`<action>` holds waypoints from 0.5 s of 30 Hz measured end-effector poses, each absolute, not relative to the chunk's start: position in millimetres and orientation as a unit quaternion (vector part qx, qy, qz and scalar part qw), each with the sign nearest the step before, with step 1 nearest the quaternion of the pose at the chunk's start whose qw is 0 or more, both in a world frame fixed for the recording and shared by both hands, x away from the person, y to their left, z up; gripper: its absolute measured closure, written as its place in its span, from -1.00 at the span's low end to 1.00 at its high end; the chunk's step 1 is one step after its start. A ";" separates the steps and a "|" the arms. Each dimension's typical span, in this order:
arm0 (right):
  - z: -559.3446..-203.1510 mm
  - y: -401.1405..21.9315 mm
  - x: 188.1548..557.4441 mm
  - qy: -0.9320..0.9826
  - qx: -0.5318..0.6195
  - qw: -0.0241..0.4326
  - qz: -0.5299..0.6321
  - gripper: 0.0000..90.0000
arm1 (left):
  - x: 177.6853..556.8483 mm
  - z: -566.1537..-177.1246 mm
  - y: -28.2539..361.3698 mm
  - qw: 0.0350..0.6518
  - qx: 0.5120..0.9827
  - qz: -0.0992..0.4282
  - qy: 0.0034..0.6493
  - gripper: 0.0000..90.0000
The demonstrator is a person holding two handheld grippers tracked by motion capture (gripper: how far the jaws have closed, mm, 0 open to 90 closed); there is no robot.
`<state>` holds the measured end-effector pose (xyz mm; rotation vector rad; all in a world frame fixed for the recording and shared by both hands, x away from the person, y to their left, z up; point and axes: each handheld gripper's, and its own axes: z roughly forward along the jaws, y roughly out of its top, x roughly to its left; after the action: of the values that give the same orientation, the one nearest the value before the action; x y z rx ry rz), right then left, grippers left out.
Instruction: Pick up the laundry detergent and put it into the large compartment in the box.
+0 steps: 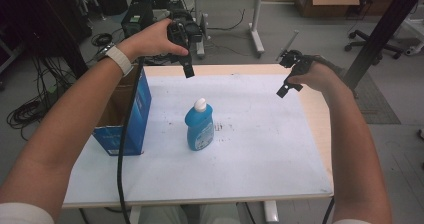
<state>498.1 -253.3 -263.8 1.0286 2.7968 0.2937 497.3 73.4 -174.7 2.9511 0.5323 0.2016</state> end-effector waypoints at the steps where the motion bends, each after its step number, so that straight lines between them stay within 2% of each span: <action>1: -263.8 -253.3 498.1 0.931 0.343 0.074 0.098 -0.79 | 497.3 -174.7 73.4 0.068 0.980 0.067 0.177 -0.77; 15: -258.9 -255.3 496.2 0.931 0.343 0.078 0.103 -0.79 | 488.8 -166.4 69.5 0.064 0.976 0.073 0.197 -0.81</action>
<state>496.2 -255.3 -258.9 1.0267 2.7871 0.3083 488.8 69.5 -166.4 2.9466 0.5964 0.2205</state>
